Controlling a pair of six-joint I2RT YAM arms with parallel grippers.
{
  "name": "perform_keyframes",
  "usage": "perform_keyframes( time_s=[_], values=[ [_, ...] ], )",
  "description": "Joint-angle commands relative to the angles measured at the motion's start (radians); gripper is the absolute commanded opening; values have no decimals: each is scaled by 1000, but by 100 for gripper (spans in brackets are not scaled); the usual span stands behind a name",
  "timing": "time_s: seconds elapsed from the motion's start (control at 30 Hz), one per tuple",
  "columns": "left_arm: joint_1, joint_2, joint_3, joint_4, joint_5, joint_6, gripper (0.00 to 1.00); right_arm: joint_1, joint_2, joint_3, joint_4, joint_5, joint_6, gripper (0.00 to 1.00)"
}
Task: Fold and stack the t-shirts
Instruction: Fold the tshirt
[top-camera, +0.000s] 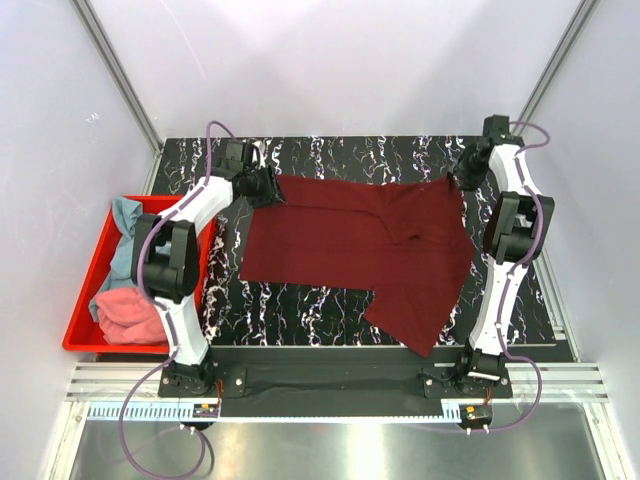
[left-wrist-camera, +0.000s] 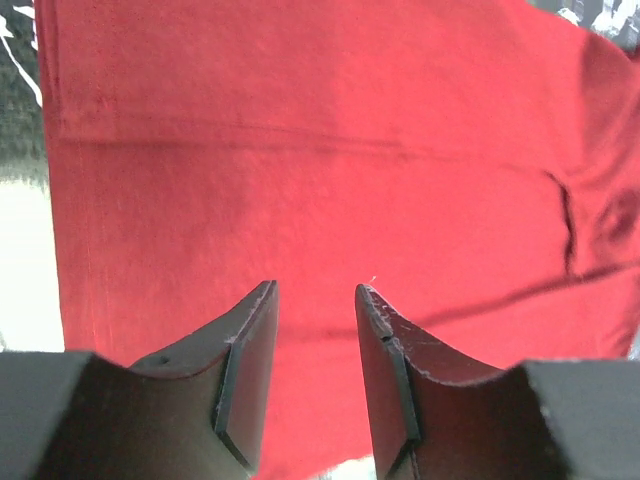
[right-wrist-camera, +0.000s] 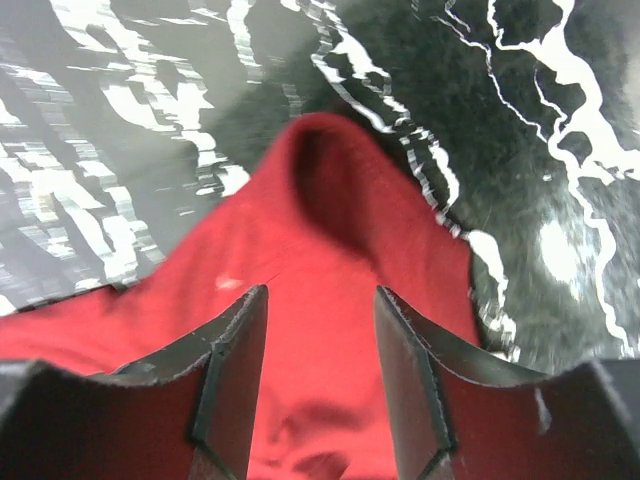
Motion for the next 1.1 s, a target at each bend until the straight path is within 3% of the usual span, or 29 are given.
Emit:
perform_keyframes(
  time_s=[0.0, 0.5, 0.63, 0.67, 0.77, 0.93, 1.07],
  values=[
    [19, 59, 52, 91, 16, -50, 42, 3, 40, 52, 49, -13, -57, 54],
    [62, 268, 198, 174, 32, -198, 42, -13, 142, 115, 177, -84, 40, 54],
    [76, 314, 210, 186, 15, -302, 42, -34, 175, 118, 228, -95, 114, 40],
    [77, 323, 215, 172, 4, -323, 42, -40, 178, 116, 236, -98, 130, 26],
    [79, 342, 229, 140, -16, -346, 43, -62, 172, 107, 259, -58, 166, 6],
    [79, 346, 217, 126, -48, -353, 43, -89, 142, 53, 403, -73, 215, 0],
    [80, 363, 221, 123, -31, -344, 43, -89, 264, 261, 345, -157, 258, 5]
  ],
)
